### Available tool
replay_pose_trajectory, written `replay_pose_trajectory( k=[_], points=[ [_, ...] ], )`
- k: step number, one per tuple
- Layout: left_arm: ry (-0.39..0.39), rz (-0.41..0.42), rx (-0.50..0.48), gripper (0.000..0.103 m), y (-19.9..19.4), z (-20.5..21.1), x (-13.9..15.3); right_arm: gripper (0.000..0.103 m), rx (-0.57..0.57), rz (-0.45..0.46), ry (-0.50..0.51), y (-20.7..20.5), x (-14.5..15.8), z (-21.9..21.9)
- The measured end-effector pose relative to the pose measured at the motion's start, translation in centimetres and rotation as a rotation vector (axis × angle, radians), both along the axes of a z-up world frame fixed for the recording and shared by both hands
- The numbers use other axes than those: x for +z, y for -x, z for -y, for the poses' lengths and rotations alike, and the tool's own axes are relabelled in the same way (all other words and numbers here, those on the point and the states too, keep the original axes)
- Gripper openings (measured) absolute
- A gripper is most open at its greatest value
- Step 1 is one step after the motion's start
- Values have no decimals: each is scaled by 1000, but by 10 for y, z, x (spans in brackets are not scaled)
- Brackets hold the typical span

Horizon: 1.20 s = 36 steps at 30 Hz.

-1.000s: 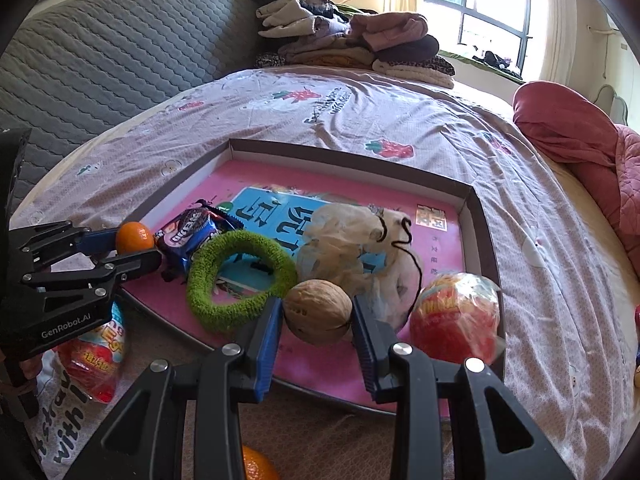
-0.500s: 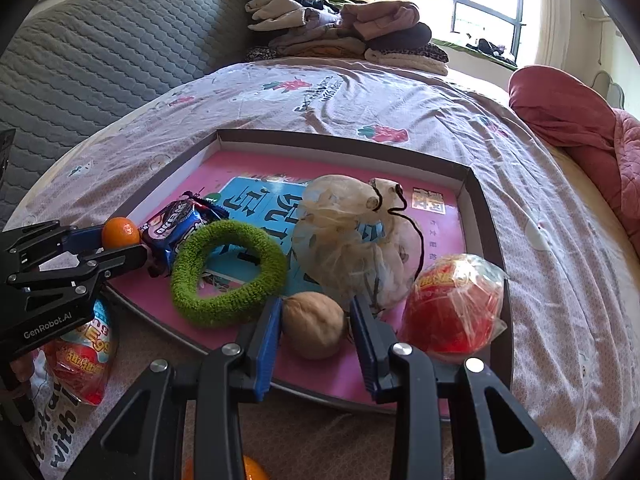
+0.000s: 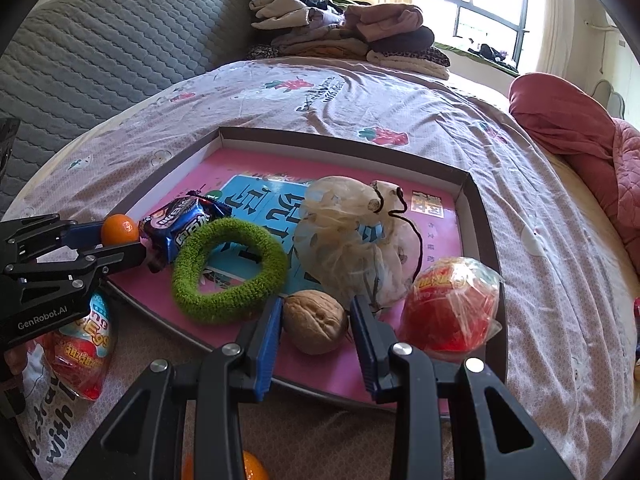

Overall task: Organize objects
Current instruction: 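Lower orange into tray with left gripper while right lowers walnut there, then open both grippers and withdraw them from the tray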

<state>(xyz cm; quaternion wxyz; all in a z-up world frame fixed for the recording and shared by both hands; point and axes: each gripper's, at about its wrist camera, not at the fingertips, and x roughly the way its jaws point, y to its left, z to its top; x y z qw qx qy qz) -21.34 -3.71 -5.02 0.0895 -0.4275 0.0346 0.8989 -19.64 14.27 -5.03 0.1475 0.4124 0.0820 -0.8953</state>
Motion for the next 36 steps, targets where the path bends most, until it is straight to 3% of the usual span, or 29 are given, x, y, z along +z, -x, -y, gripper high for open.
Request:
replay_pose_trajectory(
  k=[31,36],
  points=[
    [18,-1,16,47,-5,-2,8,36,-6,-11,8,-4,10,-1],
    [20,-30,27,57,-9,-2,18,36,-14,-18,24,-6,17,-1]
  ],
)
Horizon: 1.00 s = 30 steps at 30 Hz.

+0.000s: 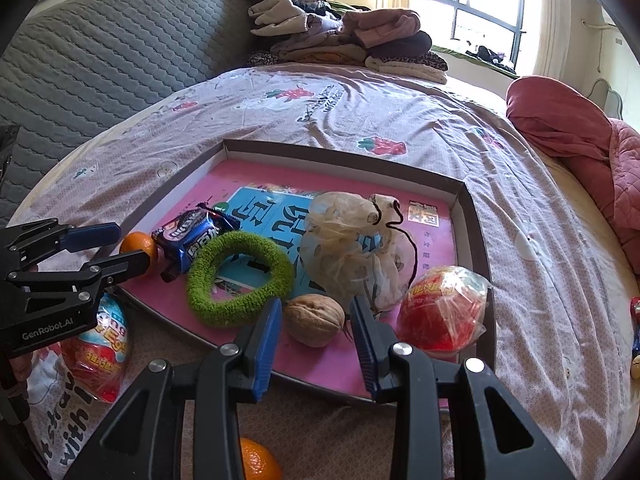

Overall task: Organize objects
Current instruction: 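Open both grippers and withdraw them from the tray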

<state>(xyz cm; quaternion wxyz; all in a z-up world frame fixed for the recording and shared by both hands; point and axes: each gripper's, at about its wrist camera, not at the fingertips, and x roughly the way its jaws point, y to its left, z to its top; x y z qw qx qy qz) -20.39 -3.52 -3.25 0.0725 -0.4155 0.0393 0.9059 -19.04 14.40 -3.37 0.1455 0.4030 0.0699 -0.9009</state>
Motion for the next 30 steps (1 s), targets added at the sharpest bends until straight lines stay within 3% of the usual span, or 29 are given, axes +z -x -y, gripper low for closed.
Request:
replay_pose_trajectory(
  k=[21,24,30],
  points=[
    [-7,-55,13,63,-24,-3,25,44,-29,-45,52,-10,22,-3],
    [-6,-58,17,70,-26,-2,26,47,-31,-46,45,-10,22,-3],
    [-14,-71,37,72,-28,2,30,48,-40,-61,48,-12,26,-5]
  ],
)
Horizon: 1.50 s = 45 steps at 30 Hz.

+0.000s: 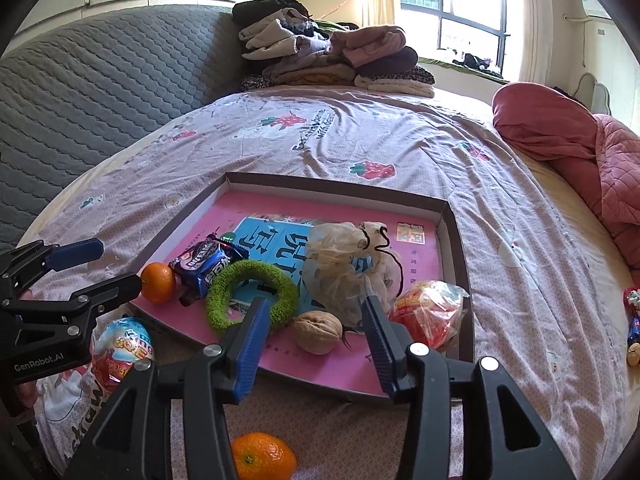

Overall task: Organize objects
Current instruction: 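Open both grippers and withdraw them from the tray, then move left gripper to clear bag of red candy while right approaches an orange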

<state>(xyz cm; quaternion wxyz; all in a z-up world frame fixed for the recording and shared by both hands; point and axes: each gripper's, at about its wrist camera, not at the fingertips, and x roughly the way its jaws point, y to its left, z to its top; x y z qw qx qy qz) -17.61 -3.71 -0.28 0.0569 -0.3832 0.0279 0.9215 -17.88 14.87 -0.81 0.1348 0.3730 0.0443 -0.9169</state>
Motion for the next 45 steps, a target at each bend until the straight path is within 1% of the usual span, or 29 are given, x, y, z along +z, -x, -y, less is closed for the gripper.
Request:
replay_pose_trajectory(
  k=[7,11,17,22,26,33,40,45],
  points=[
    [-22,-21,19,74,-7,3,11,53,5,-41,16,-10,14,1],
    [-25,-44,23,75,-16,3,22,54,8,-79,5,-22,23,1],
    [-40,-71,30,75,-31,6,35,54,2,-114,9,-39,33,0],
    [-54,-94,57,75,-45,13,42,55,-7,-167,0,-57,43,-2],
    [-65,-112,76,75,-56,19,47,56,-15,-192,17,-72,48,-5],
    [-64,-127,77,75,-77,20,45,56,-6,-228,14,-94,51,-3],
    [-63,-110,78,75,-86,19,37,57,11,-221,23,-102,44,-2],
    [-62,-86,71,75,-86,17,28,57,23,-190,20,-103,35,1]
  ],
)
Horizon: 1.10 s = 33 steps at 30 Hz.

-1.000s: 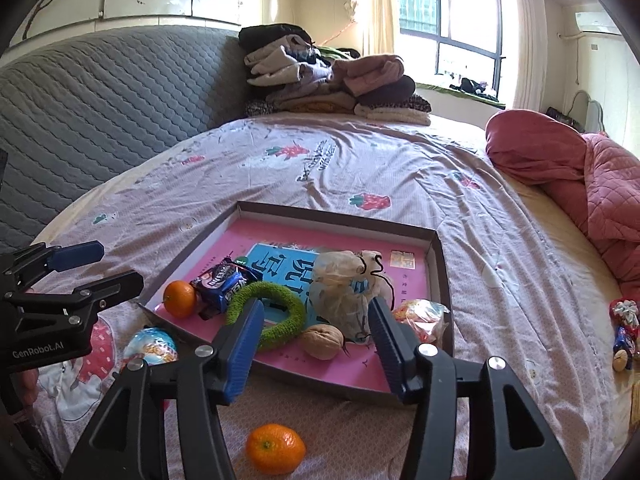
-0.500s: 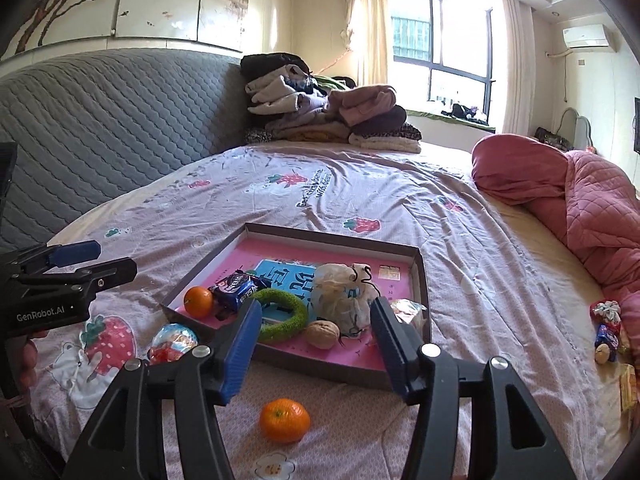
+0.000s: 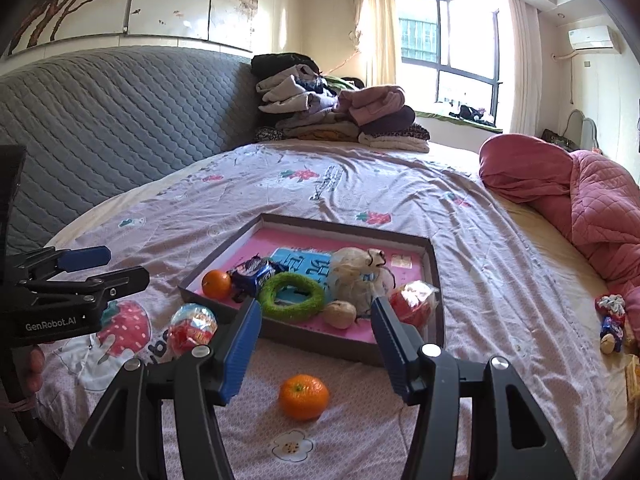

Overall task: Organize objects
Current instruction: 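Move left gripper to clear bag of red candy while right approaches an orange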

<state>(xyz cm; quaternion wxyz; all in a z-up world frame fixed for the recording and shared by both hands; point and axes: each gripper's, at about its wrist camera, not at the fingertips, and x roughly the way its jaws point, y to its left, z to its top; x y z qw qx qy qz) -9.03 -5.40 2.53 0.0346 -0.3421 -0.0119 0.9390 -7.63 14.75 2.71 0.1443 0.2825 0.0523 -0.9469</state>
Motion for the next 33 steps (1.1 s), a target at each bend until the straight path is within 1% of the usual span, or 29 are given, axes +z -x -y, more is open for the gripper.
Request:
replay_pose_trajectory(
  k=[4,9,11,14,20,29,33],
  points=[
    [0,13,-4,75,2,-2,-5,57,12,25,3,-1,-8,1],
    [-13,29,-12,75,2,-3,-14,57,11,68,-19,1,-23,1],
    [-7,35,-20,75,2,-5,-18,57,19,87,-21,2,-27,3],
    [3,56,-27,75,5,-7,-24,57,26,105,-17,3,-31,3],
    [-5,95,-39,75,8,-10,-34,57,34,139,-35,5,-40,6],
    [-26,143,-70,75,7,-16,-42,57,45,197,-50,3,-53,8],
    [-23,153,-81,75,7,-20,-45,57,49,235,-69,4,-63,10]
  ],
)
